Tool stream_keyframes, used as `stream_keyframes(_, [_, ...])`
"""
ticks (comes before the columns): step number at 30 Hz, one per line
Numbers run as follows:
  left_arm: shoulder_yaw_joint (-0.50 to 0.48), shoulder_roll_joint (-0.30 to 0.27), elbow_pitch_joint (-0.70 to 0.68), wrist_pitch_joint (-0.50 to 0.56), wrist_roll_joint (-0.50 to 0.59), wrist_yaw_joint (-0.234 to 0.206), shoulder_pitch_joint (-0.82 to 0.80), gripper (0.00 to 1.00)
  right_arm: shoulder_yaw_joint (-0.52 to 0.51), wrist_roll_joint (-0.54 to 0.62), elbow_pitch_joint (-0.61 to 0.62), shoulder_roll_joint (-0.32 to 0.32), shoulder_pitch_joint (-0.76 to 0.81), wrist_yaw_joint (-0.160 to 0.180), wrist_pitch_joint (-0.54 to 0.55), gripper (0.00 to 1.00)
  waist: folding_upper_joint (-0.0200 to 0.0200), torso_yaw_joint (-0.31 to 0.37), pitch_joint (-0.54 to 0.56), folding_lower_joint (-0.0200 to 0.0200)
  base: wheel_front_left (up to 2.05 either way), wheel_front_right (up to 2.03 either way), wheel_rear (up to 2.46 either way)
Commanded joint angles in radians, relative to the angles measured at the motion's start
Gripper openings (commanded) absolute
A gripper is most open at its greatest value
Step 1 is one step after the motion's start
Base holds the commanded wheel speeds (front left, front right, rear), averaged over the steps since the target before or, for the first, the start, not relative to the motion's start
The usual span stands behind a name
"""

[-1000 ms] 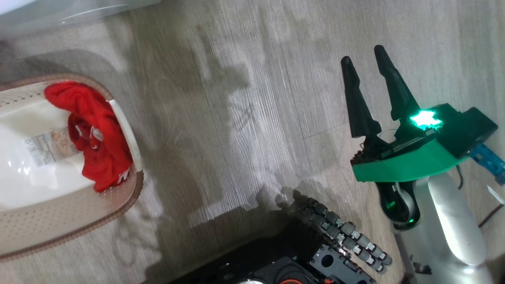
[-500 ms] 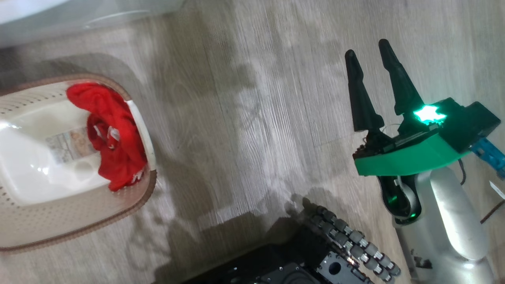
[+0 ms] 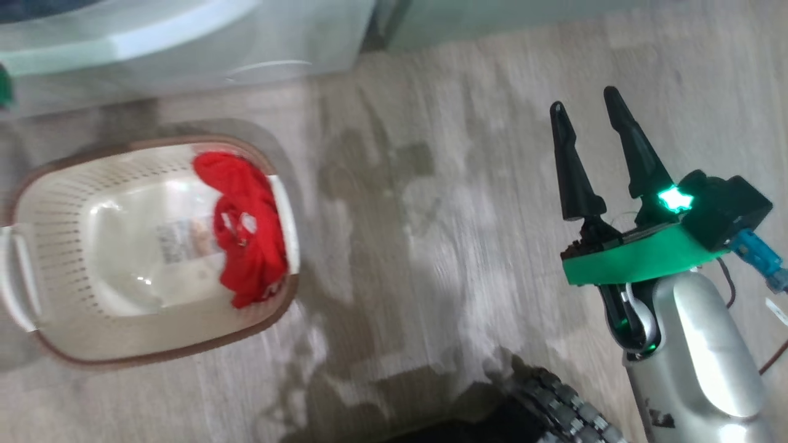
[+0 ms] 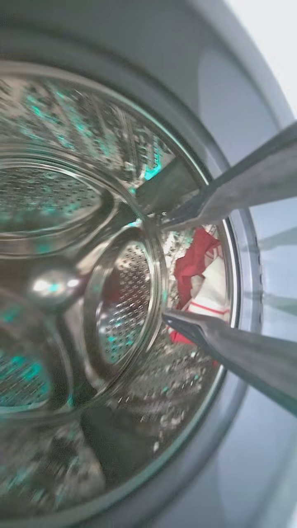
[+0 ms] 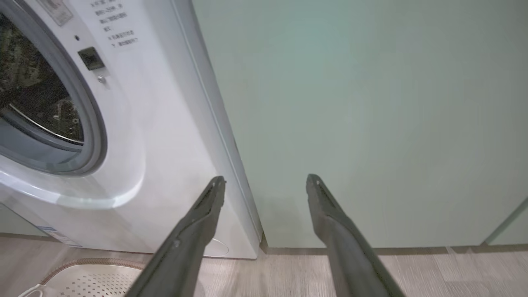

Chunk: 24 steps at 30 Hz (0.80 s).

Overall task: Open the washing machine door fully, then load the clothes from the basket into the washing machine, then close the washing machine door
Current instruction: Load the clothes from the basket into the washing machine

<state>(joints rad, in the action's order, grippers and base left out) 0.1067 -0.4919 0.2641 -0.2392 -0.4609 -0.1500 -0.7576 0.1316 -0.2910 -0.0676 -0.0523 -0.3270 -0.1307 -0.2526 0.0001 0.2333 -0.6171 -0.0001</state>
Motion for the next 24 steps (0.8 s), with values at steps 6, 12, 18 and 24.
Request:
stream_keyframes(6, [-0.051, 0.021, -0.206, -0.017, 0.016, -0.071, 0.168, 1.0, -0.001, 0.037, 0.01, 0.002, 0.031, 0.0, -0.009, 1.0, -0.0001, -0.075, 0.084, 0.0001, 0.0, 0.0, 0.0])
stream_keyframes(12, [-0.046, 0.103, -0.336, -0.022, 0.053, -0.106, 0.341, 1.0, -0.028, 0.065, -0.005, 0.002, 0.042, 0.0, 0.007, 1.0, -0.0001, -0.113, 0.154, 0.0001, 0.0, 0.0, 0.0])
stream_keyframes(18, [-0.039, 0.169, -0.395, -0.022, 0.106, -0.104, 0.48, 1.0, -0.06, 0.085, -0.014, 0.002, 0.077, 0.0, 0.035, 1.0, -0.0001, -0.145, 0.237, 0.0001, 0.0, 0.0, 0.0])
stream_keyframes(24, [-0.031, 0.207, -0.394, -0.022, 0.144, -0.083, 0.582, 1.0, -0.079, 0.097, -0.02, 0.002, 0.123, 0.0, 0.058, 1.0, -0.0001, -0.171, 0.316, 0.0001, 0.0, 0.0, 0.0])
